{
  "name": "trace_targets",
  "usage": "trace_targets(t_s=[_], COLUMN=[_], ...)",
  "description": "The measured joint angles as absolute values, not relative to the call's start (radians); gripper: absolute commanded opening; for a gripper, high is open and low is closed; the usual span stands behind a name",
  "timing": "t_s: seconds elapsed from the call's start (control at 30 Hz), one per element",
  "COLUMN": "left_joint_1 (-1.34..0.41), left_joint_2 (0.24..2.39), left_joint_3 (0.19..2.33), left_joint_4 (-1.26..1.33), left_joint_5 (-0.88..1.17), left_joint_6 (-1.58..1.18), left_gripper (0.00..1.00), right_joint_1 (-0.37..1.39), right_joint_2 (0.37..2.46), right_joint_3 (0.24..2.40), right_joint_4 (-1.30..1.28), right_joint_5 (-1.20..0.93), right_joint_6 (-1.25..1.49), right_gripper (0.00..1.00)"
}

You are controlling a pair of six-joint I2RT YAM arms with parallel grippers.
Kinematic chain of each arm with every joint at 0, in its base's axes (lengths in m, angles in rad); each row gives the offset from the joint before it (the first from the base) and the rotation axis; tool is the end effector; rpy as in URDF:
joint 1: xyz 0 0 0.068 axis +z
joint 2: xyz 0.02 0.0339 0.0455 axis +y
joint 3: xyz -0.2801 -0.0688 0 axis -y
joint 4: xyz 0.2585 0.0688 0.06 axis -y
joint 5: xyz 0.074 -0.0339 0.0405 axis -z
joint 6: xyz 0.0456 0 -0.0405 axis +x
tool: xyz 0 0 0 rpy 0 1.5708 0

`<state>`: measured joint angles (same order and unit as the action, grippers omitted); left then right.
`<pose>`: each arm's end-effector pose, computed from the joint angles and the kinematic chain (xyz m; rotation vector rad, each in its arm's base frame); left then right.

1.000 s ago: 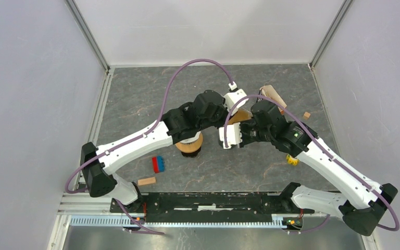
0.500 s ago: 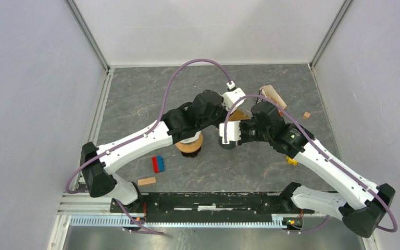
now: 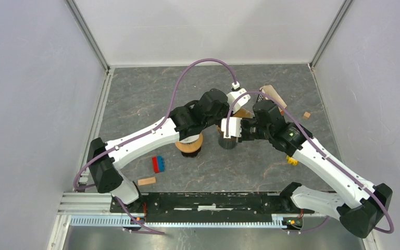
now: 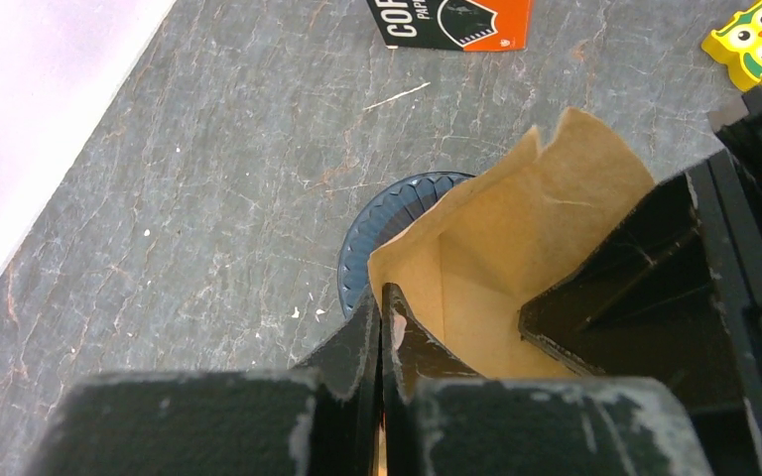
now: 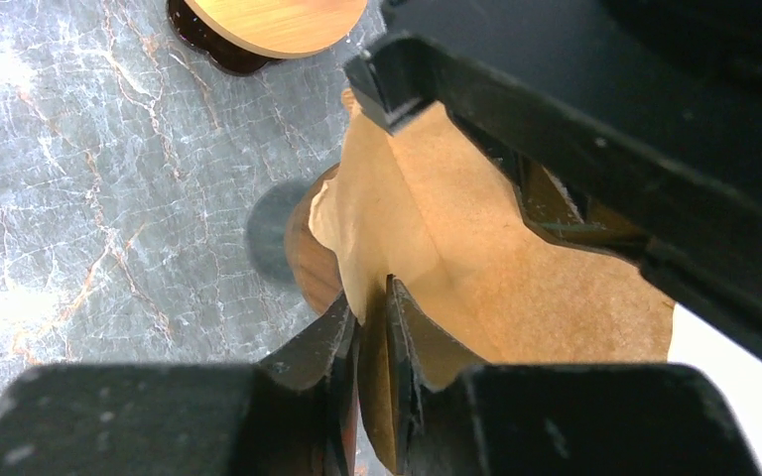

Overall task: Place the coffee filter in the dripper
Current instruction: Place the coffee filter in the coffee dripper.

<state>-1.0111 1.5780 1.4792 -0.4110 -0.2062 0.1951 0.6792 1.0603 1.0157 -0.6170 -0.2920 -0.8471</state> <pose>0.2143 -0.3245 0.3699 1.0745 1.7825 -0.2862 0.1761 0.1590 0.3340 -1.6378 1.4832 0.2326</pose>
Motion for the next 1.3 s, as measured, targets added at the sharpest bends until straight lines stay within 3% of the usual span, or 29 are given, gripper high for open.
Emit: trace_targets(t_s=[0.5, 0.7, 1.1, 1.3], left_joint_1=[-0.994, -0.983, -0.965, -0.950], left_joint_2=[1.618, 1.630, 1.665, 1.684], left_joint_3=[1.495, 1.496, 1.513, 1.519], left_joint_4=[-0.425, -0.429, -0.448, -0.467], left_joint_5=[-0.197, -0.197, -0.200, -0.200], left_joint_6=[0.202, 0.202, 0.205, 0.206], left_gripper=[0.02, 0.04, 0.18, 0.38], right_joint_1=[0.626, 0.625, 0.604, 0.600], right_joint_2=[1.060, 1.065, 1.095, 1.101], right_joint_3=[0.978, 0.977, 0.927, 0.918], right_joint_4=[-0.599, -0.599, -0.554, -0.533], right_joint_5=[-0.365, -0.366, -0.368, -0.389], right_joint_6=[-0.827, -0.832, -0.834, -0.834], right_gripper=[0.49, 0.52, 0.54, 0.54])
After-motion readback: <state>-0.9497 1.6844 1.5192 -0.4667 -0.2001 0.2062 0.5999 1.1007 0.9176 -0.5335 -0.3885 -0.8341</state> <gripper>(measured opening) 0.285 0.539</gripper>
